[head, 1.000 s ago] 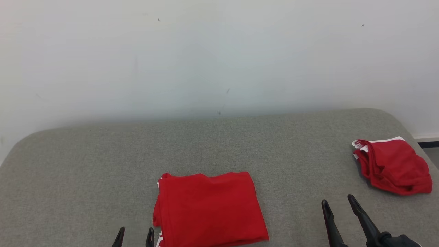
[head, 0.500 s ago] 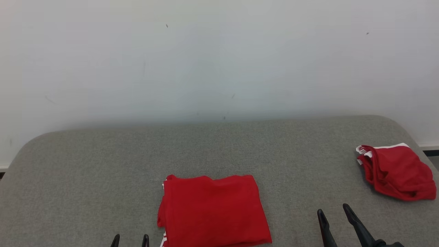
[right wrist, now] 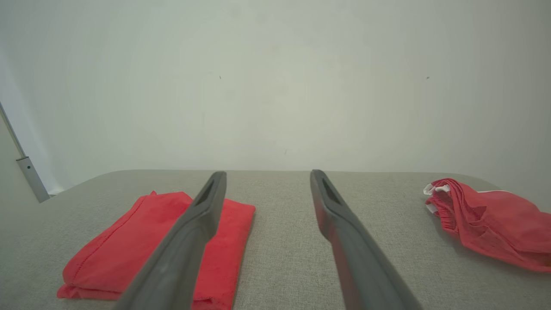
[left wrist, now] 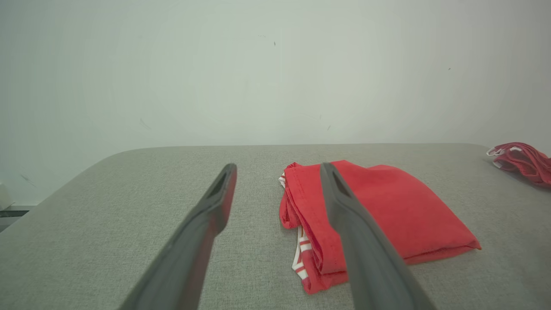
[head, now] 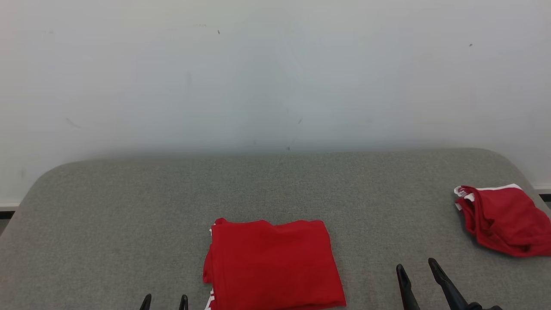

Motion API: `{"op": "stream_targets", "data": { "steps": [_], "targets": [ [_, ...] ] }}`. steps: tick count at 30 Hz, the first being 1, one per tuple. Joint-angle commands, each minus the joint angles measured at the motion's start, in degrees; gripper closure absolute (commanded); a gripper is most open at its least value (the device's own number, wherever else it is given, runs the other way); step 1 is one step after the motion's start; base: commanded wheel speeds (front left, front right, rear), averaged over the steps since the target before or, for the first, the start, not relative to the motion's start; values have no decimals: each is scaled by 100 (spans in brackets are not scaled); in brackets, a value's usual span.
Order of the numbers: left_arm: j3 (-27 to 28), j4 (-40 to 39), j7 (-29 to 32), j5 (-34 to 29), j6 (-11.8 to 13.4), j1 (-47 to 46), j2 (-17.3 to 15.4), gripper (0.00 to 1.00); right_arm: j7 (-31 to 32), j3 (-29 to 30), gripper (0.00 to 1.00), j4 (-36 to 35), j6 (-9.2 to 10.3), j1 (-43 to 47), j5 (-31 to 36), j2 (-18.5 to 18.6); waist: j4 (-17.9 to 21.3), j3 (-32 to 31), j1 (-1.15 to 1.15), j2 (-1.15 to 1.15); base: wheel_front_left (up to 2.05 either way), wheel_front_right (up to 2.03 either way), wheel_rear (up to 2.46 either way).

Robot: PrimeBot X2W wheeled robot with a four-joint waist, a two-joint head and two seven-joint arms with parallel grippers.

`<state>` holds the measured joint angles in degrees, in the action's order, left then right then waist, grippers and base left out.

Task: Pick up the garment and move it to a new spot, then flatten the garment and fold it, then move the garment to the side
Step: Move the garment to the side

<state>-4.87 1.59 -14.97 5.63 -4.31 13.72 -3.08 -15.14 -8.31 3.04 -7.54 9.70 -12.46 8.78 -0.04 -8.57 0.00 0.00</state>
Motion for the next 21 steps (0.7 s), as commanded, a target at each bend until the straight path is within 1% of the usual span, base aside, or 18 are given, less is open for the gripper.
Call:
{"op": "stream_targets", "data": {
  "steps": [1,11,21],
  "targets": [
    [16,-14,-18,-43,-15,5,19,0,-5,15,0,4,11,48,57,-27,-15,7,0,0,0,0,0],
    [38,-3,-19,-49,-35,-22,23,0,-5,-32,0,73,11,-1,16,-33,-69,11,0,0,0,0,0],
    [-36,-64,-19,-115,3,-74,24,0,-5,-34,0,89,11,-51,-12,-12,-115,82,0,0,0,0,0]
  ]
}}
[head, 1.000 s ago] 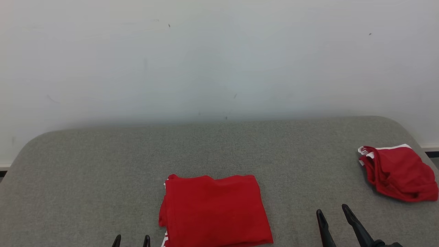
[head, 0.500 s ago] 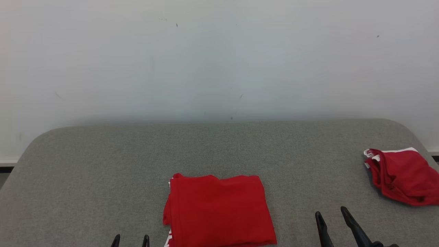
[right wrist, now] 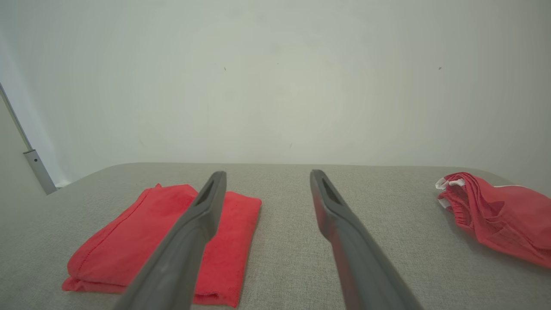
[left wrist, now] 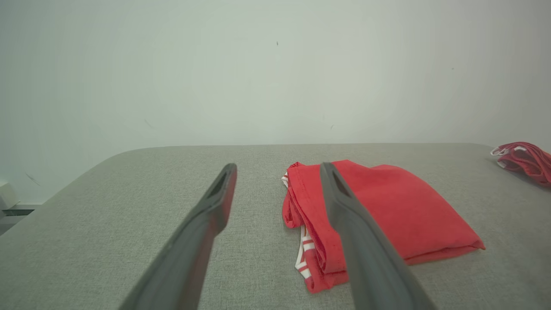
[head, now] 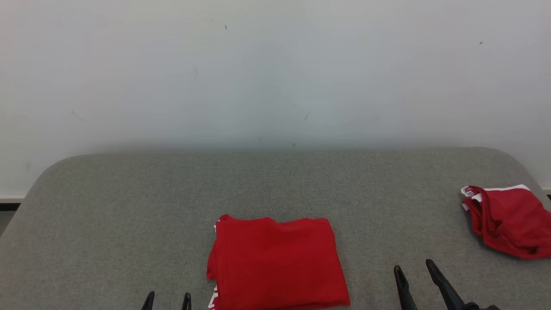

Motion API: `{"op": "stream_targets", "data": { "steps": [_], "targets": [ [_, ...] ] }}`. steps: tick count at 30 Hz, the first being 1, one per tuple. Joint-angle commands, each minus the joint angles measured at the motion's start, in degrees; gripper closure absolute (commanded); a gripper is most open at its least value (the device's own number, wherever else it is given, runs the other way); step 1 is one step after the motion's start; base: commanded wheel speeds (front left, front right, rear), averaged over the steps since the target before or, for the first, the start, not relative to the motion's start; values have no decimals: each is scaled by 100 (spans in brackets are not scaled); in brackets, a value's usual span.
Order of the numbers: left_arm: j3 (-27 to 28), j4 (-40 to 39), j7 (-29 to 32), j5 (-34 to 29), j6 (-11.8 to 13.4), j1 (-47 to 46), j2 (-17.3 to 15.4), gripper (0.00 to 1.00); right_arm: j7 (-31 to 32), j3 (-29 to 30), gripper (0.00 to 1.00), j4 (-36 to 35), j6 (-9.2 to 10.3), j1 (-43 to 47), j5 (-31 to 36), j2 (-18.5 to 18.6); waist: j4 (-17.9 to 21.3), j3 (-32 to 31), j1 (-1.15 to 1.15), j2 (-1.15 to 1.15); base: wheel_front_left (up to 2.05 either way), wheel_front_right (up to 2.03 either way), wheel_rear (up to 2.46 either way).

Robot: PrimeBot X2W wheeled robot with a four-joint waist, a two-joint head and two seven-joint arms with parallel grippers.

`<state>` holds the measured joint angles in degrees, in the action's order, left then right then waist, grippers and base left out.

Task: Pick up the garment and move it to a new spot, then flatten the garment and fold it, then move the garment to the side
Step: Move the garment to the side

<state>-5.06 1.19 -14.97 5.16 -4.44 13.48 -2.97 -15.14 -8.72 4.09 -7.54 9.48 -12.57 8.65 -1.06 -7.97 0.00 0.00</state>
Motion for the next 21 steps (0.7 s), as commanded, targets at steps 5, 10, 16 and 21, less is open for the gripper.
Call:
{"op": "stream_targets", "data": {
  "steps": [5,10,16,21],
  "targets": [
    [-57,10,-19,-97,1,-54,13,0,-5,24,0,-21,11,16,27,-8,-48,31,0,0,0,0,0],
    [-71,27,-19,-98,10,-64,13,0,-5,13,0,3,11,35,55,-19,-78,15,0,0,0,0,0],
    [-57,-8,-19,-96,28,-46,13,0,-5,-2,0,30,11,29,-5,-33,-106,-5,0,0,0,0,0],
    [-85,-48,-19,-118,24,-91,13,0,-4,-124,0,222,11,-106,-314,-16,-160,52,0,0,0,0,0]
  ]
}}
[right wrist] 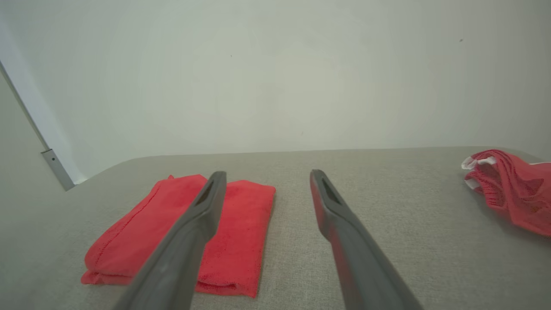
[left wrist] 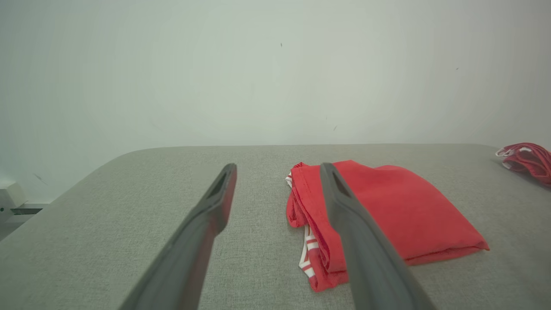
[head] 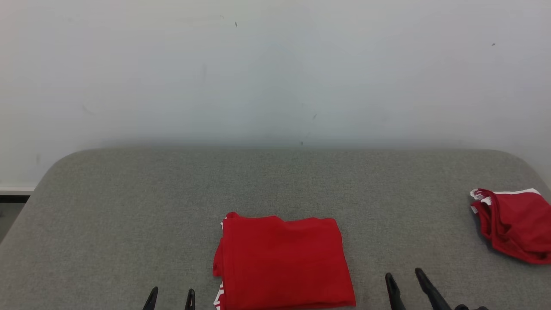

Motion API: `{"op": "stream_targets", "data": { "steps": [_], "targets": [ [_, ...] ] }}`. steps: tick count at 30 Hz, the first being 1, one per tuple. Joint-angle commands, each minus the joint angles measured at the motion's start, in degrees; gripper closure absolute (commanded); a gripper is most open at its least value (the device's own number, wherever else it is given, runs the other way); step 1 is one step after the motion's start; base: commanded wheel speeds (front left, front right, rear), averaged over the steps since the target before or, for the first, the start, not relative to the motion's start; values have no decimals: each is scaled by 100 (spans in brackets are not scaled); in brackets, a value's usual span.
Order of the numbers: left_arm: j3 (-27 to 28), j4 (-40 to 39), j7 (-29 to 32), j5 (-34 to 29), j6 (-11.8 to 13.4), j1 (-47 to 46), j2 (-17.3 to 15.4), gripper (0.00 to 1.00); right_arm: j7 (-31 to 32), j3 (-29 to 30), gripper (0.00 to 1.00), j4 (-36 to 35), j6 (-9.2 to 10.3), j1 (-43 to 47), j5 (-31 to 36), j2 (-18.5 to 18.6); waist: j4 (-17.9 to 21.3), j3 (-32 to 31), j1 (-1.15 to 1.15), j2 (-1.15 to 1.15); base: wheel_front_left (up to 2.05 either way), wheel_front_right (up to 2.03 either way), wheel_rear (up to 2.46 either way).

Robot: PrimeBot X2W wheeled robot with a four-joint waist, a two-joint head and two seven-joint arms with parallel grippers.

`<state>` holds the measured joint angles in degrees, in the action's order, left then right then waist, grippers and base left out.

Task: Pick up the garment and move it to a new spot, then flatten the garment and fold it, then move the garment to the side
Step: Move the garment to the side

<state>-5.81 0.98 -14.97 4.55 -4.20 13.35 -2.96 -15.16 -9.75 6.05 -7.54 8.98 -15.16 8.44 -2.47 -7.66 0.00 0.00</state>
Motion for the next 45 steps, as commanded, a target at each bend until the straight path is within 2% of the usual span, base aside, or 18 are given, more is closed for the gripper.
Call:
{"op": "stream_targets", "data": {
  "steps": [1,6,8,9,12,19,26,32,45],
  "targets": [
    [-22,-44,-19,-97,-12,-87,11,0,-4,-111,0,146,11,-78,-208,36,-37,40,0,0,0,0,0],
    [-123,-175,-19,-264,-38,-169,11,0,-4,-831,0,933,11,-580,-1065,398,-145,185,0,0,0,0,0],
    [-182,-210,-19,-275,-32,-207,11,0,-2,-1159,0,1232,11,-874,-1533,576,-201,248,0,0,0,0,0],
    [-233,-211,-19,-298,-46,-242,11,0,6,-1523,0,1467,11,-1161,-1996,761,-278,313,0,0,0,0,0],
    [-306,-207,-19,-328,-66,-333,10,0,45,-1936,0,1757,11,-1572,-2700,1005,-402,419,0,0,0,0,0],
    [-414,-264,-19,-378,-118,-499,6,0,208,-2708,0,2070,11,-2277,-4184,1430,-645,716,0,0,0,0,0],
    [-482,-327,-19,-436,-132,-745,-24,0,119,-3171,0,2211,11,-2719,-5276,1706,-803,1163,0,0,0,0,0],
    [-506,-351,-19,-458,-96,-960,-28,0,166,-3513,0,2277,11,-3036,-5917,1824,-847,1492,0,0,0,0,0],
    [-656,-233,-19,-556,-69,-1182,-99,0,378,-4048,0,2376,11,-3347,-6709,1869,-858,1701,0,0,0,0,0]
  ]
}}
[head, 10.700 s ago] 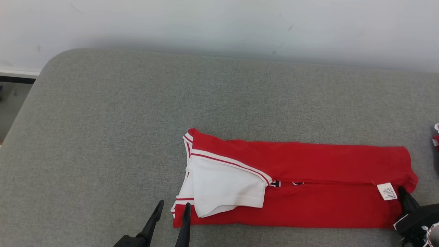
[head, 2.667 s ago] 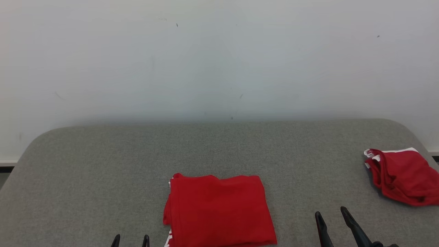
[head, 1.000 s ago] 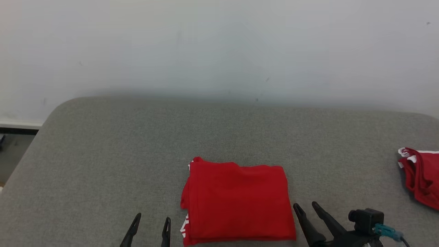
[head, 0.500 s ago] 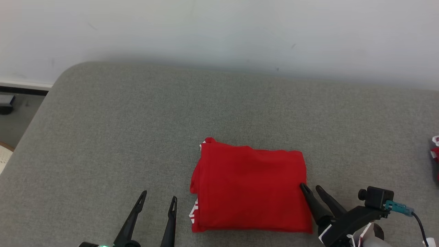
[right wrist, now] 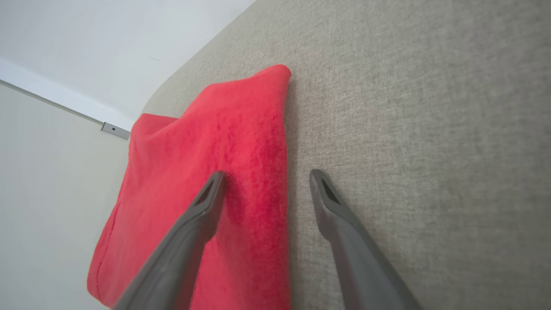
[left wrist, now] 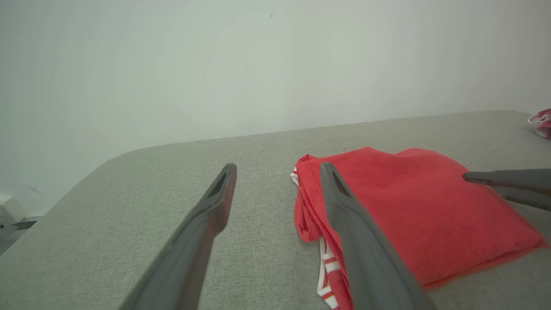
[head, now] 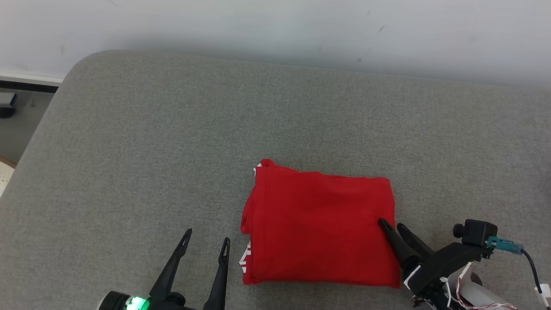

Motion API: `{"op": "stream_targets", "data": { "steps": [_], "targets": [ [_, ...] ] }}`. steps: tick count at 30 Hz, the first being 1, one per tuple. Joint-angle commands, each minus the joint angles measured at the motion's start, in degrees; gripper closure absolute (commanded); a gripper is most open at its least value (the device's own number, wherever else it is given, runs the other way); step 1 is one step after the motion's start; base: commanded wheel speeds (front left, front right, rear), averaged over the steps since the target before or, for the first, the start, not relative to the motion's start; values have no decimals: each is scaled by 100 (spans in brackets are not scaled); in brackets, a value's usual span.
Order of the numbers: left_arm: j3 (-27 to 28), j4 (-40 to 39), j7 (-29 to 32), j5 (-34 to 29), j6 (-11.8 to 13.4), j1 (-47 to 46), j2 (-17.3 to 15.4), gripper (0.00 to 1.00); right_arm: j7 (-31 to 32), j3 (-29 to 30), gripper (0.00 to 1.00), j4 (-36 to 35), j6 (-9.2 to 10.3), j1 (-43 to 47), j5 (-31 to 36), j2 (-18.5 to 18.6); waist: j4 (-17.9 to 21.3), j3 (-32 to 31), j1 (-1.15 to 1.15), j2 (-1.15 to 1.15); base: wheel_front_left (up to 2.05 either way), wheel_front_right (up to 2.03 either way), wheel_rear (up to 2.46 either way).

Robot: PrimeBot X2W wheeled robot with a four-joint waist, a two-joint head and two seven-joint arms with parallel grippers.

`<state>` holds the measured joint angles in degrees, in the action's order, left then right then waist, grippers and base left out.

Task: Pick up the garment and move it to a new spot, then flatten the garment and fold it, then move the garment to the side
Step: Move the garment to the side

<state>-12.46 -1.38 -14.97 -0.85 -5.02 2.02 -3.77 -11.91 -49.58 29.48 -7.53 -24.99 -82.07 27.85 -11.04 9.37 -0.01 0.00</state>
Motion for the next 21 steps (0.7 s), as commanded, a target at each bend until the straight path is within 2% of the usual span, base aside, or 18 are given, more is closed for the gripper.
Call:
{"op": "stream_targets", "data": {
  "steps": [1,2,3,4,6,7,13,21],
  "targets": [
    [-12,13,-19,-22,28,-56,-19,0,44,-87,0,-3,9,50,-73,-76,-1,-6,1,0,0,0,0],
    [-32,21,-19,-25,40,-60,-21,0,29,-105,0,-32,-3,50,-129,-70,-1,-11,1,0,0,0,0],
    [-43,27,-19,-19,52,-61,-26,0,19,-125,31,-54,-3,52,-176,-59,2,-17,1,0,0,0,0],
    [-50,29,-19,-13,63,-61,-34,0,26,-137,57,-73,-3,61,-244,-53,5,-24,1,0,0,0,0],
    [-69,30,-19,1,90,-54,-44,0,77,-150,82,-112,-3,93,-370,-28,17,-37,1,0,0,0,0],
    [-77,32,-19,9,95,-46,-48,0,111,-156,100,-138,-3,102,-424,-13,24,-43,1,0,0,0,0],
    [-106,52,-19,62,143,-59,-72,0,99,-180,100,-225,-2,58,-536,130,73,-58,1,0,0,0,0],
    [-96,29,-19,111,212,-66,-85,0,-134,-204,100,-299,-2,-92,-341,311,216,-76,1,0,0,0,0]
  ]
}}
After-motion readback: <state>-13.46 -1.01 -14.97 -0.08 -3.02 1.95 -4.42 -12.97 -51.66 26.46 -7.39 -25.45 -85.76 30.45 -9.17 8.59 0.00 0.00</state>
